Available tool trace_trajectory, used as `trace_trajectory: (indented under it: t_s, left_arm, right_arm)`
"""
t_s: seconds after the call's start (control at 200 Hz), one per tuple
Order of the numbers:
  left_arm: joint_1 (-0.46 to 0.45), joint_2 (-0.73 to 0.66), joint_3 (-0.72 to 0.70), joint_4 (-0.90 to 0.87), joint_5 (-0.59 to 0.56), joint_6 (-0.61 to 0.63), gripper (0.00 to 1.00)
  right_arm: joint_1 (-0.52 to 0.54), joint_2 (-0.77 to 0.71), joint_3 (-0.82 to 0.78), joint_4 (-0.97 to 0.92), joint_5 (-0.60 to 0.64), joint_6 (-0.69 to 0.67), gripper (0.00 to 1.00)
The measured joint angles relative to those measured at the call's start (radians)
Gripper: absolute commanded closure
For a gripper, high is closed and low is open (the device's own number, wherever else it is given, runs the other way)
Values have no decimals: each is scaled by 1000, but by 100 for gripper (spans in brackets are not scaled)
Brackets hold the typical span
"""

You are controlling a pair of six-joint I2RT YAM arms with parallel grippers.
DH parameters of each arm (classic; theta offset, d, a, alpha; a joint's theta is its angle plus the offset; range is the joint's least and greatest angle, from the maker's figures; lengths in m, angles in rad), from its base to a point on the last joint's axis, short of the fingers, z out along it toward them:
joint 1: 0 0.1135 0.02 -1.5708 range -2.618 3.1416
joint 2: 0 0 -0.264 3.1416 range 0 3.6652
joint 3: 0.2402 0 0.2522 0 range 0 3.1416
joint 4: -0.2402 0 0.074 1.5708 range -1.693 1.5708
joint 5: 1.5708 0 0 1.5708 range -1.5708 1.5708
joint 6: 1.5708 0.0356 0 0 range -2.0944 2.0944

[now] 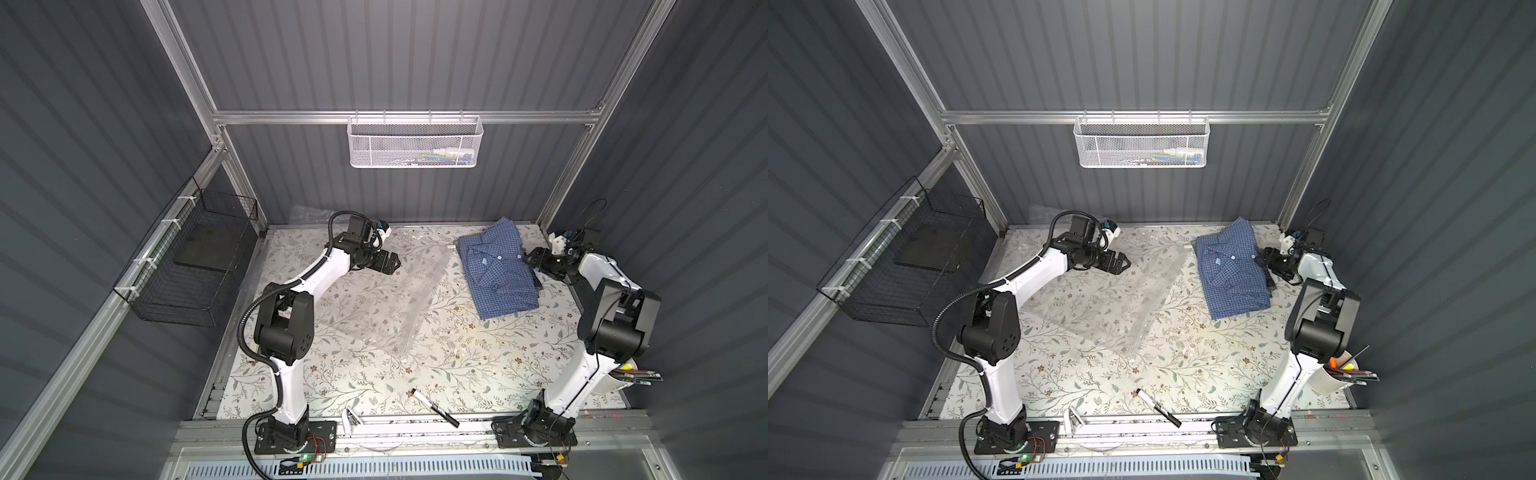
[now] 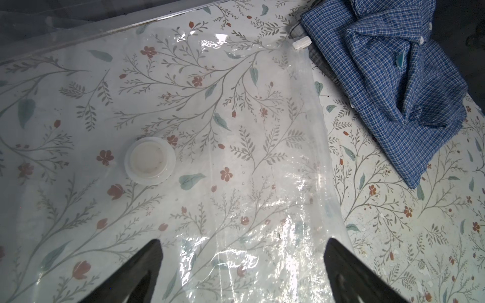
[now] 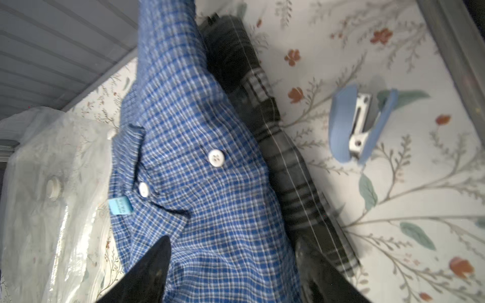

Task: Take the shirt out of the vacuum bag
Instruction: Adjust the shirt at the center of the board.

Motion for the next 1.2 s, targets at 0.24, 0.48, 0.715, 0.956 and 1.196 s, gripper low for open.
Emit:
trace_trajectory:
  t_s: [0.24,0.48,0.715,0.956,1.196]
  left_arm:
    - [0,0,0,-4,16,7,2]
    - [0,0,0,-10,50,15,1]
    - [0,0,0,-32,52,26,1]
    - [0,4,0,-46,53,34,2]
    - [11,18,0,-46,61,37,2]
  right_arm:
    - [29,153,265,14,-73,-21,12]
    - [96,393,598,-83,-73,-44,10]
    - [147,594,911,-219,-61,-63,20]
    - [160,633,979,-284,-42,-60,56]
    - [194,634,1003,-305,-26,-51,95]
